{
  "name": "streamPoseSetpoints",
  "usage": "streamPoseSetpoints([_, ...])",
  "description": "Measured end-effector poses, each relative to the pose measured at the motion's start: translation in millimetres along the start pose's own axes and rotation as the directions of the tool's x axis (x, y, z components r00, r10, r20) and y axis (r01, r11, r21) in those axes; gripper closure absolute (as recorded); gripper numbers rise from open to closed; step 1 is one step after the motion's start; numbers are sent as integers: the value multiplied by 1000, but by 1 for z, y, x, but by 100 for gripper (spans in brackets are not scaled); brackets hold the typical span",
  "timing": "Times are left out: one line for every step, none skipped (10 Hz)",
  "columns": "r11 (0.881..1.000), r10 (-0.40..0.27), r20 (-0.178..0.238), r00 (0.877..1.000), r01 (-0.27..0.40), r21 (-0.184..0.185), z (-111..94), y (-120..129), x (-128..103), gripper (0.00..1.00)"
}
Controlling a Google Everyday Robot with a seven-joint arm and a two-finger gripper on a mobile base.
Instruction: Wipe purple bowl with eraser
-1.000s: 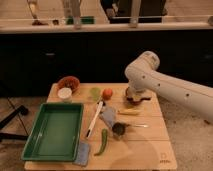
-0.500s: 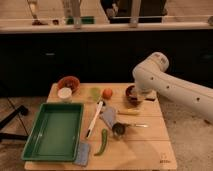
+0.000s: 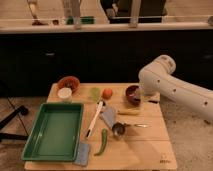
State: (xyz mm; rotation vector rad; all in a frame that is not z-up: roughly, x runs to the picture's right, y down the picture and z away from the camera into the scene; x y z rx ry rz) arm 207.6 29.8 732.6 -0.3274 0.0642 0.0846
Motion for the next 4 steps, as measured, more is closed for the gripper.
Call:
streamPoseSetpoints([1000,11,-2,1000,-11,-2,1,1,5,98])
streamPoseSetpoints([1000,25,-6,1000,-25,-6,3,1,12,98])
streamPoseSetpoints([999,34,-7,999,-34,-8,4,0,16,98])
streamPoseSetpoints([999,43,-7,999,-43,-11,7,-2,20,98])
